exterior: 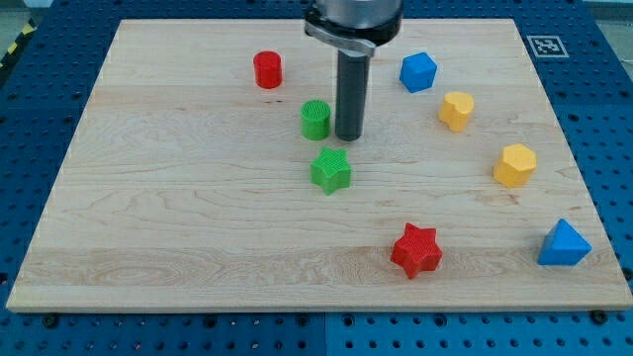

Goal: Slide the red star diagonally to the bottom left side of the yellow hexagon

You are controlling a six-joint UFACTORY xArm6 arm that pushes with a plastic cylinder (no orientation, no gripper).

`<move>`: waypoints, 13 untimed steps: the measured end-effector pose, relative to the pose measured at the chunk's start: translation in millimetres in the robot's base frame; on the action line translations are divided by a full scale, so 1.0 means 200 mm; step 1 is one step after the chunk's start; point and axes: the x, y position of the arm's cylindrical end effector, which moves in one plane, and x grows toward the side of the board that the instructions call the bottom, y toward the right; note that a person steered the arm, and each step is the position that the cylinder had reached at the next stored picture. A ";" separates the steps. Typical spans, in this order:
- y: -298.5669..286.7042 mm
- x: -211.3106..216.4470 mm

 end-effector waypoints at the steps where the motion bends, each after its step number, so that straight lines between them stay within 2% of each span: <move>1: 0.09 -0.02; 3: 0.20 -0.01; 8: 0.28 0.63; 10: 0.31 0.62; 13: 0.58 0.78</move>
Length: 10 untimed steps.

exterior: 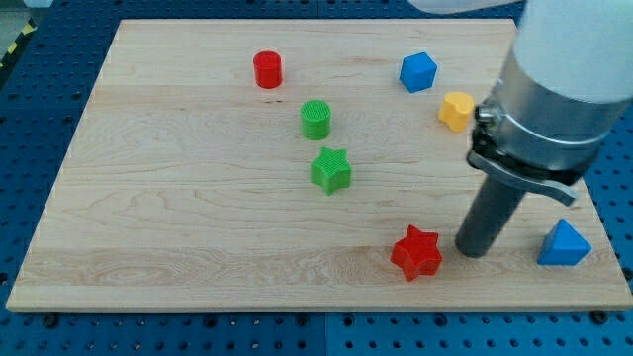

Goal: Slide the red star diagonally to the bottom left side of the yellow hexagon

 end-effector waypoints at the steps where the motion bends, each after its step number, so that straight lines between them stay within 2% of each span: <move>1: 0.12 0.08; 2: 0.12 0.16; 5: -0.35 0.23; 10: -0.45 0.21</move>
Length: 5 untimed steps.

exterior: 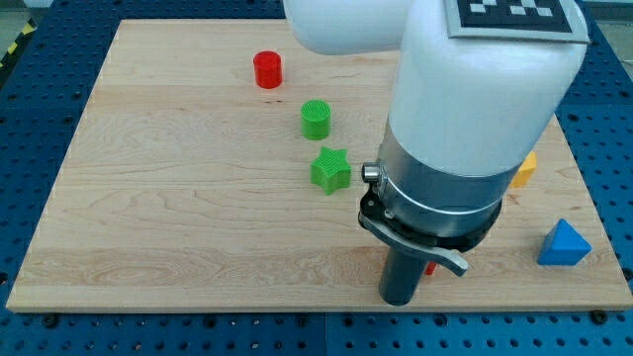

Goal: Slide the red star diagonally to the bottom left side of the yellow hexagon

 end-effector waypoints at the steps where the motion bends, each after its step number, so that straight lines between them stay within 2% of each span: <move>1: 0.01 -0.07; 3: 0.07 -0.13; 5: 0.25 -0.08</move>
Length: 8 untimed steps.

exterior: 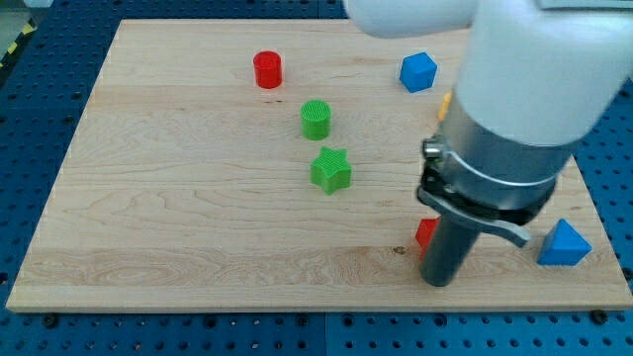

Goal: Slide the red star diagonally to the bottom left side of the yellow hexagon

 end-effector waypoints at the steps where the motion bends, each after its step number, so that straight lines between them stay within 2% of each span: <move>1: 0.07 0.00; 4: -0.09 0.00; 7: -0.09 -0.11; 8: -0.09 0.01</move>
